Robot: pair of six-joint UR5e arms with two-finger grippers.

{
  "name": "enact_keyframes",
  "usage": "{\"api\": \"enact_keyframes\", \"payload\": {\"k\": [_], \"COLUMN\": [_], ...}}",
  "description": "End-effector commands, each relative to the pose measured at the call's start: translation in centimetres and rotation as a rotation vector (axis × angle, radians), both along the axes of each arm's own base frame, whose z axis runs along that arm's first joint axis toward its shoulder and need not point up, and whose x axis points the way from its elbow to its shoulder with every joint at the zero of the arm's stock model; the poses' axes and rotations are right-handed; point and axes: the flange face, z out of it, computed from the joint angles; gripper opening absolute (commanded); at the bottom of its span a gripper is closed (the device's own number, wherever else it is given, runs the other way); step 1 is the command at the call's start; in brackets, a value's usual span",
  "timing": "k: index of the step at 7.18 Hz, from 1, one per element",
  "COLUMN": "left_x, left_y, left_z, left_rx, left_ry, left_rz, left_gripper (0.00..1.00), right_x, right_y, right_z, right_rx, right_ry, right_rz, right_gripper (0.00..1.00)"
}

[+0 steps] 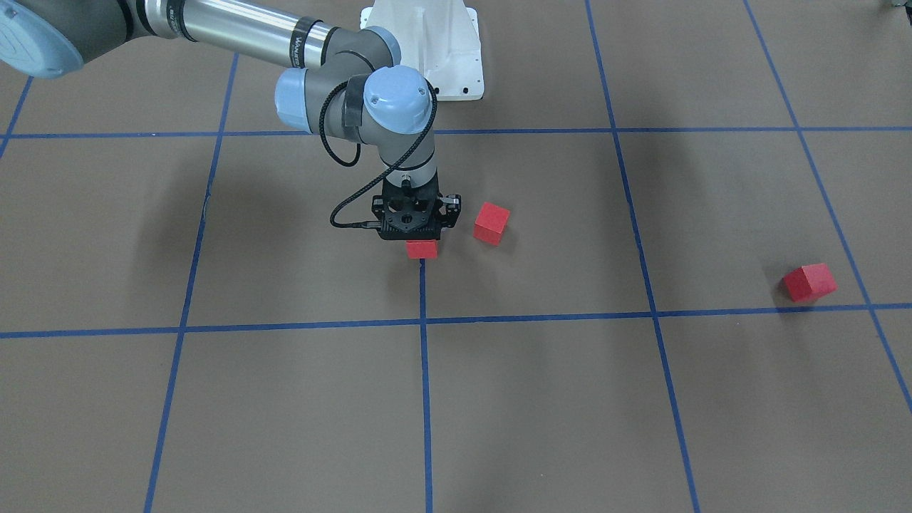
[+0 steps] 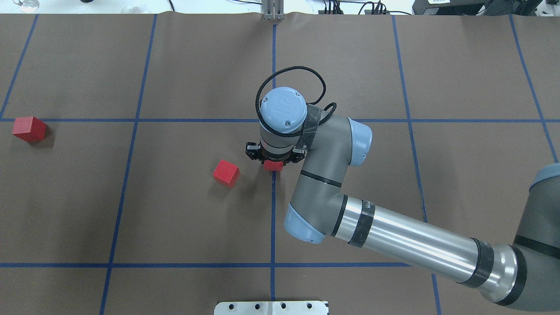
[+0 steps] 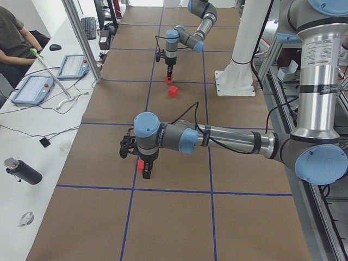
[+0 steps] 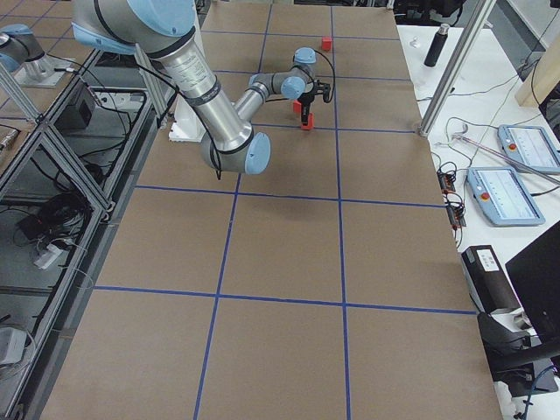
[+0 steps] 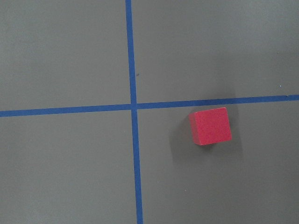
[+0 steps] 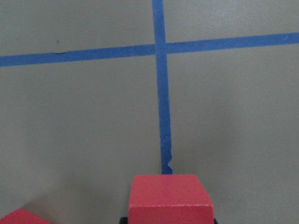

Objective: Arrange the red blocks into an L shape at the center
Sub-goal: 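Lower the cube beside the middle red cube and open the right gripper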

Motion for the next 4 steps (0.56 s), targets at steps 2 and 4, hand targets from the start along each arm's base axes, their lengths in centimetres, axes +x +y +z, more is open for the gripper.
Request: {"api": "enact_keyframes", "payload": {"k": [2,4], "left_x": [0.01,0.01], "left_y": [-0.03,-0.09], "left_z": [-0.05,-0.20], "left_rx": [0.001,0.004], "left_ry": [0.001,0.001], "left_rz": [0.000,0.000], "left_gripper": [1.00,1.00], "right_x": [-0.32,-0.34], "right_y": [0.16,0.16], "right_z": [0.11,-0.24], "right_rx": [0.001,0.005], "right_ry": [0.002,-0.002], "right_rz": [-0.005,-0.007], "right_gripper": [0.59,0.71]}}
